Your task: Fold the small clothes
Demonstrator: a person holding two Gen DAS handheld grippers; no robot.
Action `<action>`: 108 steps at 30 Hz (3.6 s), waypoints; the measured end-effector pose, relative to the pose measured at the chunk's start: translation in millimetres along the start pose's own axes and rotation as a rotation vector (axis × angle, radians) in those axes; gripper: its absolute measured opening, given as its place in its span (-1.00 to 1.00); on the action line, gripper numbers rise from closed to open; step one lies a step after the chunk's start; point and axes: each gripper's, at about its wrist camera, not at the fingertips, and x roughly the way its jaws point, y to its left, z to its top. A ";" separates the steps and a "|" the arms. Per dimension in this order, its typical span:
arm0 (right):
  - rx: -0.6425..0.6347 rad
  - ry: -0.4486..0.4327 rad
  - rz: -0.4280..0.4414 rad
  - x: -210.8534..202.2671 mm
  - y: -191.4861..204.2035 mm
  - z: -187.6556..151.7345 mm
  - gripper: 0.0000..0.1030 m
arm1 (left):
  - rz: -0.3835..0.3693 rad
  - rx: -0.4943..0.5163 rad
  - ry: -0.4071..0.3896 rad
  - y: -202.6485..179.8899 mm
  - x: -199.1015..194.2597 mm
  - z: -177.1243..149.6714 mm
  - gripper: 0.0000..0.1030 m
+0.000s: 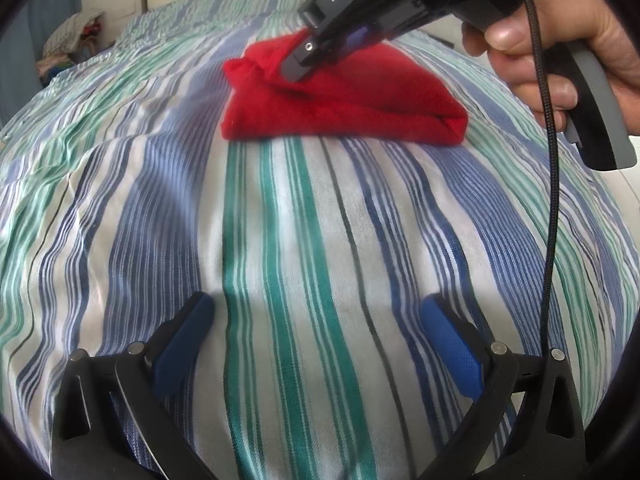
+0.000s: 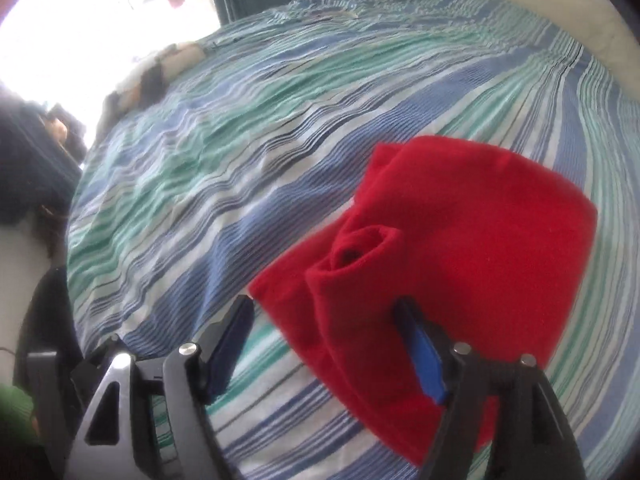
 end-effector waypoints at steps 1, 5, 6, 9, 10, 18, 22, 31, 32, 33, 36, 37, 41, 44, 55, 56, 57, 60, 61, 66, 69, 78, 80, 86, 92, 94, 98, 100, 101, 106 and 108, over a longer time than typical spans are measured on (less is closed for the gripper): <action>0.009 -0.005 -0.036 3.3 -0.9 0.8 -0.83 | 0.000 0.000 0.000 0.0 0.1 0.1 0.99; 0.039 -0.063 -0.021 -1.3 5.2 6.8 -0.89 | 0.005 0.003 0.002 -0.8 1.2 0.0 0.99; 0.028 -0.054 -0.015 2.8 10.8 9.8 -0.89 | 0.006 0.004 0.003 -1.1 1.7 0.2 0.99; 0.019 0.023 -0.003 29.3 15.5 5.1 -0.74 | 0.007 0.006 0.001 -1.2 1.1 0.0 0.99; 0.039 0.044 0.019 37.3 12.5 1.4 -0.59 | 0.006 0.006 0.000 -1.1 0.8 0.0 0.99; 0.074 -0.071 0.228 -6.9 19.1 -16.2 0.20 | 0.012 0.010 -0.005 -3.1 0.6 -1.2 0.99; 0.086 -0.149 0.169 -53.0 7.3 -41.6 0.49 | 0.013 0.011 -0.011 -4.5 -0.4 -2.9 0.99; 0.270 -0.134 -0.172 -94.0 -62.6 -161.4 0.56 | 0.019 0.011 -0.019 -6.5 -1.9 -5.8 0.99; 0.278 -0.118 -0.200 -92.9 -66.9 -174.7 0.56 | 0.019 0.012 -0.020 -6.7 -2.0 -6.1 0.99; 0.288 -0.101 -0.225 -91.5 -72.5 -187.3 0.56 | 0.020 0.012 -0.020 -6.9 -2.1 -6.3 0.99; 0.322 -0.058 -0.266 -81.4 -79.5 -215.7 0.68 | 0.024 0.014 -0.023 -7.6 -1.8 -6.7 0.99; 0.335 -0.054 -0.275 -77.3 -81.6 -222.6 0.85 | 0.025 0.016 -0.025 -8.1 -2.0 -7.1 0.99; 0.401 -0.105 -0.290 -65.9 -87.0 -240.3 1.00 | 0.027 0.019 -0.030 -9.3 -2.5 -8.9 0.99; 0.422 -0.150 -0.320 -62.4 -86.5 -242.6 1.00 | 0.028 0.020 -0.031 -9.8 -2.4 -9.4 0.99; 0.410 -0.208 -0.349 -59.8 -81.4 -248.4 1.00 | 0.032 0.020 -0.029 -11.7 -1.2 -8.8 0.99; 0.409 -0.209 -0.352 -59.5 -81.0 -248.3 1.00 | 0.032 0.020 -0.029 -11.7 -1.1 -8.8 0.99; 0.408 -0.210 -0.354 -59.3 -80.6 -248.2 1.00 | 0.032 0.020 -0.029 -11.7 -1.0 -8.8 0.99; 0.407 -0.211 -0.357 -59.1 -79.6 -248.5 1.00 | 0.032 0.020 -0.029 -11.7 -0.8 -8.8 0.99; 0.407 -0.211 -0.356 -59.1 -79.9 -248.3 1.00 | 0.032 0.020 -0.029 -11.6 -0.7 -8.7 0.99; 0.407 -0.210 -0.356 -59.1 -80.0 -248.1 1.00 | 0.027 0.020 -0.013 -11.4 1.0 -7.3 0.99; 0.408 -0.209 -0.355 -59.2 -79.9 -248.1 1.00 | 0.020 0.015 0.010 -9.7 3.4 -4.1 0.99; 0.406 -0.173 -0.381 -61.7 -76.2 -242.5 1.00 | -0.007 -0.174 0.157 4.7 5.1 14.0 0.99; 0.436 -0.150 -0.394 -62.0 -75.1 -240.1 1.00 | -0.012 -0.181 0.170 7.5 6.4 14.2 0.99; 0.530 -0.100 -0.375 -66.1 -74.9 -244.3 1.00 | 0.105 -0.029 0.218 -16.2 4.2 17.2 0.98; 0.600 -0.046 -0.379 -74.3 -81.5 -233.2 0.99 | -0.047 -0.076 0.070 -4.7 -26.5 83.1 0.99; 0.633 -0.112 -0.316 -85.2 -86.5 -217.4 0.99 | -0.064 -0.096 0.037 6.2 -18.6 119.8 0.99; 0.695 -0.264 -0.143 -100.3 -115.6 -164.0 0.99 | -0.057 -0.164 0.092 36.4 42.6 177.1 0.99; 0.724 -0.319 -0.050 -98.6 -134.4 -134.1 0.99 | -0.015 -0.209 0.135 55.7 75.0 187.0 0.98; 0.734 -0.328 -0.004 -93.4 -144.4 -119.9 0.99 | 0.015 -0.229 0.160 66.0 87.6 188.8 0.98; 0.803 -0.226 0.151 -35.8 -178.2 -70.9 0.72 | -0.051 -0.358 0.243 94.4 114.9 182.2 0.99; 0.842 -0.177 0.203 -6.6 -181.3 -64.7 0.44 | -0.083 -0.368 0.258 94.7 119.8 181.9 0.99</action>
